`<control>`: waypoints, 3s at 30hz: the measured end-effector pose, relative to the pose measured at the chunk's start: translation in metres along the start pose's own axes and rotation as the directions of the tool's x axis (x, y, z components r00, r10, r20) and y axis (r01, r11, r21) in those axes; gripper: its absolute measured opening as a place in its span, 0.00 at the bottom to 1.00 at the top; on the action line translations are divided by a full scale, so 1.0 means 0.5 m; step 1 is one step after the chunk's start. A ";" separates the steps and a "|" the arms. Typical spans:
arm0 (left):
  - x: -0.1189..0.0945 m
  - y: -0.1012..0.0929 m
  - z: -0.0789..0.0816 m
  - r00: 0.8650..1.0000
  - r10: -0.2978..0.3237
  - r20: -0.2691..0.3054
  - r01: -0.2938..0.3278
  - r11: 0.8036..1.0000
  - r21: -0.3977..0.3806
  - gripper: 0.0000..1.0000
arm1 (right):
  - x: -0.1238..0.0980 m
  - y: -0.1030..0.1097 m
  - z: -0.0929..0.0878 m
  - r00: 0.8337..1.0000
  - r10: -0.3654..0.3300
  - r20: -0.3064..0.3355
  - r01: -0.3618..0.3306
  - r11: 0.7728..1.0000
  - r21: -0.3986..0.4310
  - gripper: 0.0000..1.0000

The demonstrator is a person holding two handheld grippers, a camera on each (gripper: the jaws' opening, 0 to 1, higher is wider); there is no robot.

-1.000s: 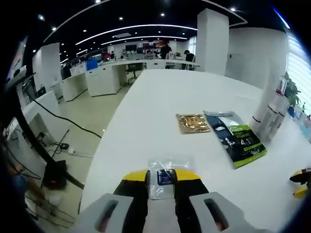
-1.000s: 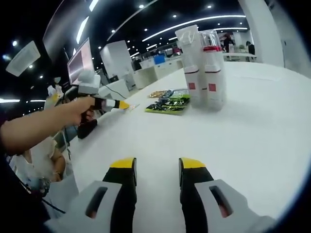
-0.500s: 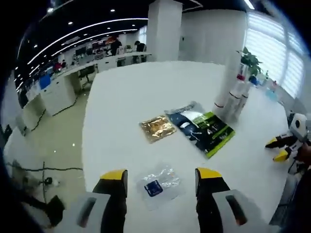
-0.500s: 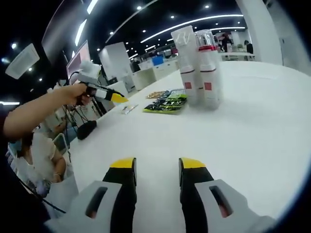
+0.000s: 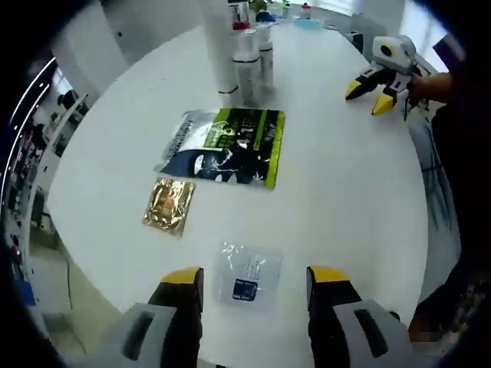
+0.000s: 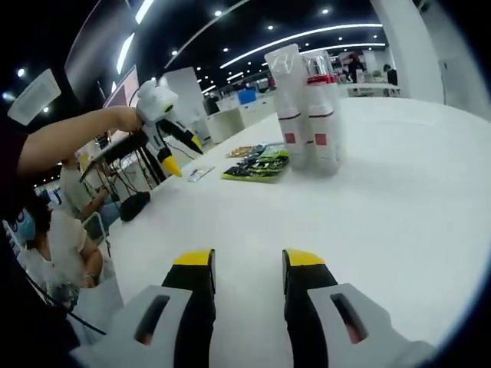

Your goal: Arrange the skincare products in the storage area until every visible bottle or jar stands upright without overlapping.

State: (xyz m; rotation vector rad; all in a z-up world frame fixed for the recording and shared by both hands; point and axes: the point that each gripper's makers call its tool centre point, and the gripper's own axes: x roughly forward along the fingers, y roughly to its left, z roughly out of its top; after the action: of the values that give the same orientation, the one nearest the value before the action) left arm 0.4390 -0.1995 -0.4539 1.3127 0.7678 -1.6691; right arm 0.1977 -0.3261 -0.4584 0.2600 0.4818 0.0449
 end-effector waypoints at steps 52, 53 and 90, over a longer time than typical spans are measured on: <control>0.044 0.012 0.007 0.991 -0.039 -0.125 0.062 0.981 0.182 0.41 | -0.025 -0.030 -0.012 0.990 -0.030 0.140 0.031 1.000 -0.003 0.32; 0.044 0.013 0.012 0.992 -0.038 -0.122 0.060 0.981 0.186 0.41 | -0.026 -0.032 -0.011 0.988 -0.034 0.147 0.035 0.999 -0.002 0.32; 0.076 0.051 0.104 0.994 -0.052 -0.099 0.071 0.978 0.198 0.42 | -0.030 -0.039 -0.005 0.983 -0.043 0.177 0.046 0.999 -0.009 0.30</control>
State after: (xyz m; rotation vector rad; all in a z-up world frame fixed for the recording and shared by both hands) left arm 0.4356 -0.2651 -0.4761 1.5301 0.7144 -1.7820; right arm 0.1828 -0.3456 -0.4589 0.2377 0.3101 -0.0185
